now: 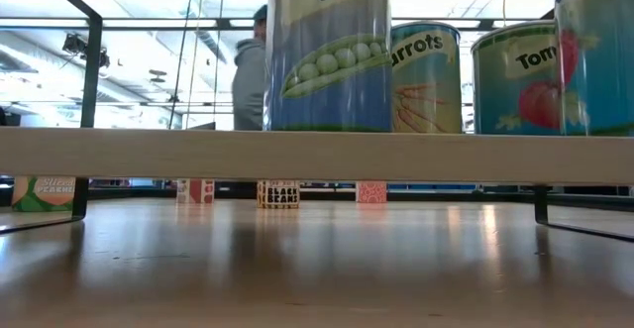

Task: Pick and place cans onto a shelf
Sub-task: Put the canned peas on the shelf

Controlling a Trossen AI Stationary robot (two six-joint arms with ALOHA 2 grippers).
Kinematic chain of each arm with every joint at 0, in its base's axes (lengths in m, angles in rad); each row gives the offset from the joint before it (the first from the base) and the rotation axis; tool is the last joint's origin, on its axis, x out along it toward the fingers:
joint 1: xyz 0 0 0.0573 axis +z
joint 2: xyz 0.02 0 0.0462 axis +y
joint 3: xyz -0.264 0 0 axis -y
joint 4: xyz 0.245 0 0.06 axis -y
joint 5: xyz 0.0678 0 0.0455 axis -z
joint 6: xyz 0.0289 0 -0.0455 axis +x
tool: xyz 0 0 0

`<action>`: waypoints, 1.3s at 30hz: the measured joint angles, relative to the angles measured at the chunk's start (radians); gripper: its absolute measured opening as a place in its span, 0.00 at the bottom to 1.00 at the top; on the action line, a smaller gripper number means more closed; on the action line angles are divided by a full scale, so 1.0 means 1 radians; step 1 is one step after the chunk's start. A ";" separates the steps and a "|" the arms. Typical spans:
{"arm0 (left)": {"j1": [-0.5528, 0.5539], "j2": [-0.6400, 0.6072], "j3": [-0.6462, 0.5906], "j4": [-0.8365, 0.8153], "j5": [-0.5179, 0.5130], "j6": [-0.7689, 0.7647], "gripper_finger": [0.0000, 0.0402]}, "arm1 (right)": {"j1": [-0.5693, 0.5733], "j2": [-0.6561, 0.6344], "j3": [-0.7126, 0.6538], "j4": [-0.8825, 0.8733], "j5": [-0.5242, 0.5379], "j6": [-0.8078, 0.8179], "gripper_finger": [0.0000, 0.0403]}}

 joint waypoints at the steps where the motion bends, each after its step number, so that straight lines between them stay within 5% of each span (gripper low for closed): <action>1: 0.003 -0.014 -0.046 0.045 0.002 -0.002 0.86 | -0.005 0.013 0.000 0.010 -0.012 0.008 0.59; 11: 0.050 -0.053 -0.147 0.338 0.011 0.194 0.86 | -0.088 0.094 0.001 0.013 -0.155 0.075 0.03; 39: 0.129 -0.053 -0.147 0.373 0.015 0.313 0.86 | -0.015 0.076 0.112 -0.427 -0.195 0.353 0.02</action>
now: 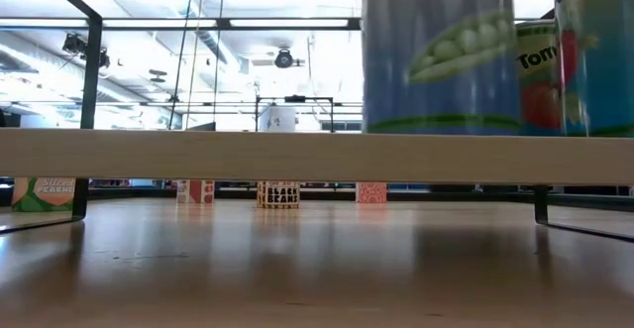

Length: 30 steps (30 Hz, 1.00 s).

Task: Pick and place cans onto a shelf
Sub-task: Put the canned peas on the shelf

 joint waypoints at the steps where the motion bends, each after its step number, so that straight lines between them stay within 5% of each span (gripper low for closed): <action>1: 0.000 0.000 0.000 0.000 0.000 0.002 0.86 | 0.000 0.000 0.006 -0.016 0.000 0.010 0.02; 30: -0.002 0.000 0.001 0.005 -0.003 0.026 0.86 | 0.004 -0.019 0.041 -0.091 -0.024 0.000 0.02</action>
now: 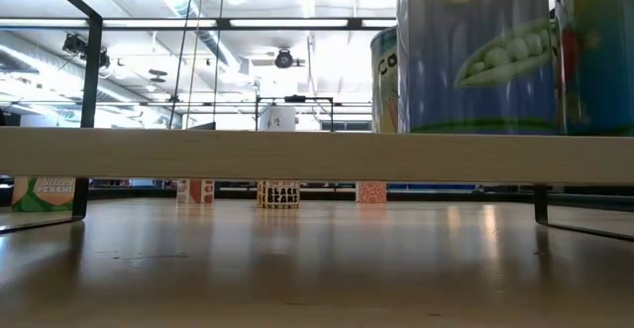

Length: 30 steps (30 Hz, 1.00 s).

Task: Pick and place cans onto a shelf
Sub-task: Put the canned peas on the shelf

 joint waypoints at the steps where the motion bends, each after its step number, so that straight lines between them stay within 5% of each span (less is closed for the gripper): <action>1: 0.000 0.000 0.000 0.000 0.000 0.000 0.86 | 0.000 0.000 0.000 -0.001 0.007 0.000 0.02; 30: 0.000 0.000 0.000 0.000 0.003 -0.001 0.86 | 0.001 -0.045 -0.002 -0.042 0.008 -0.003 0.02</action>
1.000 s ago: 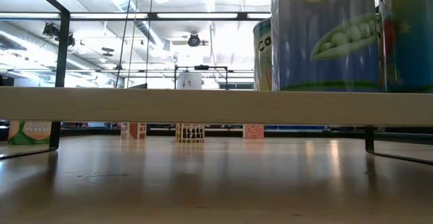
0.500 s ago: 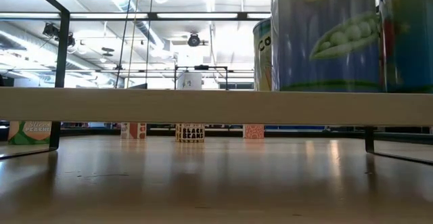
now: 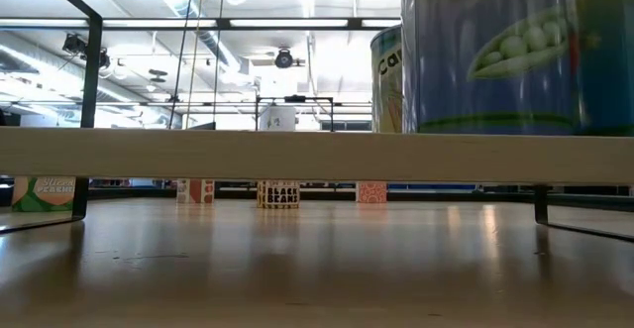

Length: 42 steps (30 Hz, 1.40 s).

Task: Pick and place cans onto a shelf
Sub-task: Put the canned peas on the shelf, then adjust the cans on the shelf

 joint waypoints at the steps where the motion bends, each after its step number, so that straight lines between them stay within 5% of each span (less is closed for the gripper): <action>1: -0.001 0.000 0.000 0.000 0.000 0.000 0.86 | 0.000 -0.002 0.001 -0.019 0.010 0.006 0.02; 21: -0.001 0.000 0.000 0.000 0.000 0.000 0.86 | 0.004 0.039 0.000 0.004 -0.007 0.010 0.02; 34: -0.001 0.000 0.000 0.001 0.000 0.000 0.86 | -0.063 -0.071 0.000 -0.175 0.307 -0.022 0.02; 42: 0.000 0.000 0.000 0.001 0.000 0.000 0.86 | -0.132 -0.044 -0.032 -0.186 0.245 -0.011 0.02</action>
